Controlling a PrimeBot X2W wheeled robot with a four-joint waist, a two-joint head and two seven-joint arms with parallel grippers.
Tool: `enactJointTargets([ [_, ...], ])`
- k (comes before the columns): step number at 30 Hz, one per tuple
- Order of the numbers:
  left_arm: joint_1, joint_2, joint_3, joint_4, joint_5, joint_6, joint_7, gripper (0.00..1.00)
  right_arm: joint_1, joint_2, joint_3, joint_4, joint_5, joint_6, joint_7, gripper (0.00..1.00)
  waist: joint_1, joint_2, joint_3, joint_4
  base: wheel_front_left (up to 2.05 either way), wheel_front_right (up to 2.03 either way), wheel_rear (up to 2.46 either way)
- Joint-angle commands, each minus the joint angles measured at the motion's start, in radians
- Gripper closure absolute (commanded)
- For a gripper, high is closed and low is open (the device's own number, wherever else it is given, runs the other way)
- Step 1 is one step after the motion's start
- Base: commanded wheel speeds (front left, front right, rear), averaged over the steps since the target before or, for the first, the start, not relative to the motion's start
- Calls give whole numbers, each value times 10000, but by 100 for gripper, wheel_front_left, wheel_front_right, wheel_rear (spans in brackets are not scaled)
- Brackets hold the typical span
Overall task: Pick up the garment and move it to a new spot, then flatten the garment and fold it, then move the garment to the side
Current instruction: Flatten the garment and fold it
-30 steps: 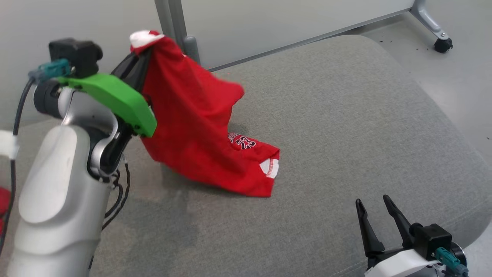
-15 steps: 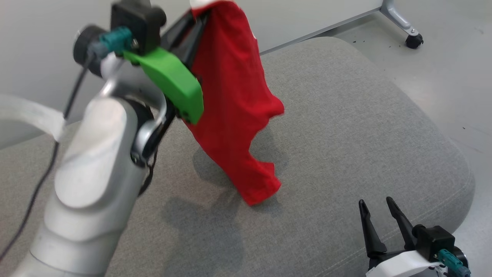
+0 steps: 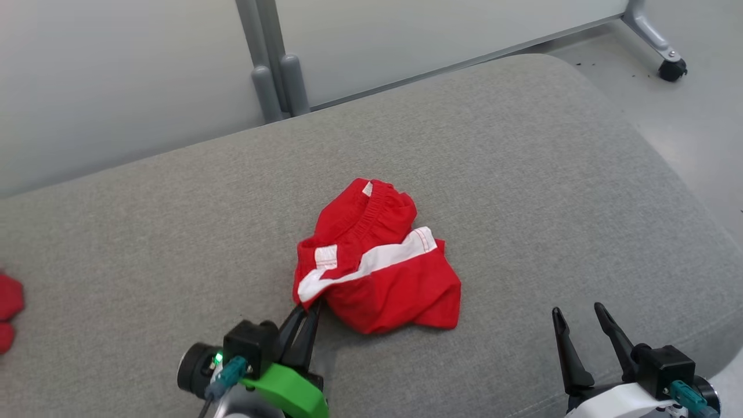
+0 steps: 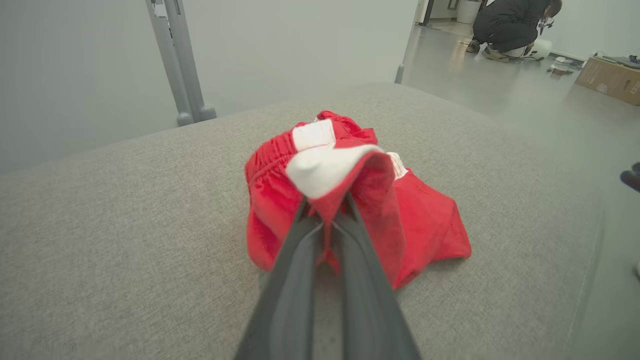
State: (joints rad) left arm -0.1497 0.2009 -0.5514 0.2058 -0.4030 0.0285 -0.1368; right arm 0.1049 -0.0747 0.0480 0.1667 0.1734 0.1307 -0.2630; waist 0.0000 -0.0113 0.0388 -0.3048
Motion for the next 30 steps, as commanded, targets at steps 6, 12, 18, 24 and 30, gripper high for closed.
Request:
enactJointTargets([
  [6, 809, -506, -179, 689, 138, 111, -1064, 88, 4, -209, 7, -19, -40, 1, -27, 0, 0, 113, 148, 984, 0, 0, 0],
  [12, 1160, -934, -271, 1567, -32, -196, -1266, 95, 23, -267, 81, 34, -15, 1, -27, 0, 0, 113, 268, 1387, 0, 0, 0],
  [18, 1302, -1225, -393, 2316, -176, -536, -1289, 0, 90, -343, 109, 50, -7, 1, -27, 0, 0, 113, 310, 1536, 0, 0, 0],
  [24, 1481, -1173, -506, 2449, -186, -659, -1270, 0, 66, -421, 137, 66, -46, 1, -27, 0, 0, 113, 233, 1462, 0, 0, 0],
  [30, 2137, -469, -399, 1055, -233, -321, -781, 0, 152, -410, 81, 71, -48, 1, -27, 0, 0, 113, 117, 1275, 0, 0, 0],
])
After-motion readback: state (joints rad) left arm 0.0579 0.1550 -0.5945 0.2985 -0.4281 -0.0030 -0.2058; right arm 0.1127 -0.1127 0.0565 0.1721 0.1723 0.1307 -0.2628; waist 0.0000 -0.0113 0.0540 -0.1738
